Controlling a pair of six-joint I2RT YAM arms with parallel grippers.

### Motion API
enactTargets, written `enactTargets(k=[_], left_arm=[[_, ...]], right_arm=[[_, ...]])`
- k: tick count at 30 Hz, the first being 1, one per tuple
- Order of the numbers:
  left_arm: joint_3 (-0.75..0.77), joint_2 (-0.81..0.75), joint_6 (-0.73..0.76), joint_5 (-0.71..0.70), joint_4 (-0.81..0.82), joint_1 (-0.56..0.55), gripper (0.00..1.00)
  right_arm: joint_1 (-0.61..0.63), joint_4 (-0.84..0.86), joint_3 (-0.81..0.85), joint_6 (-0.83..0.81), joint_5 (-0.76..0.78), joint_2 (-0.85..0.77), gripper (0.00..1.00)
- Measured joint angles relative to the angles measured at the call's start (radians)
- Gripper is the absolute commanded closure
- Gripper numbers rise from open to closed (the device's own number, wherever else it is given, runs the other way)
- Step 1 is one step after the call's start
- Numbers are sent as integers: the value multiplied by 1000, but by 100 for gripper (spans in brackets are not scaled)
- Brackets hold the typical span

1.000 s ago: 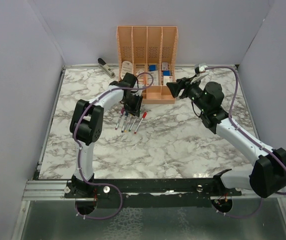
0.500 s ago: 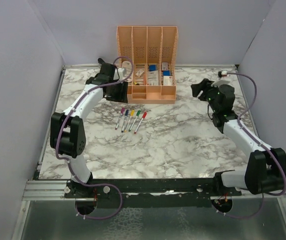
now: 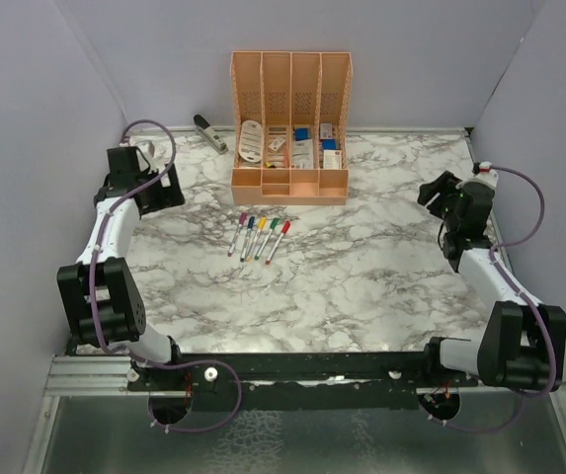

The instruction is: Insert the pens into the pen caps

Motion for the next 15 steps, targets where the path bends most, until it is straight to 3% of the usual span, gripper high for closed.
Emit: enactTargets(k=[8, 15], left_arm=[[-147, -28, -3, 12, 142, 179, 1], [-336, -37, -31, 158, 317, 336, 1]], right_arm=[[-119, 6, -89, 24, 59, -14, 39], [-201, 20, -166, 51, 66, -30, 39]])
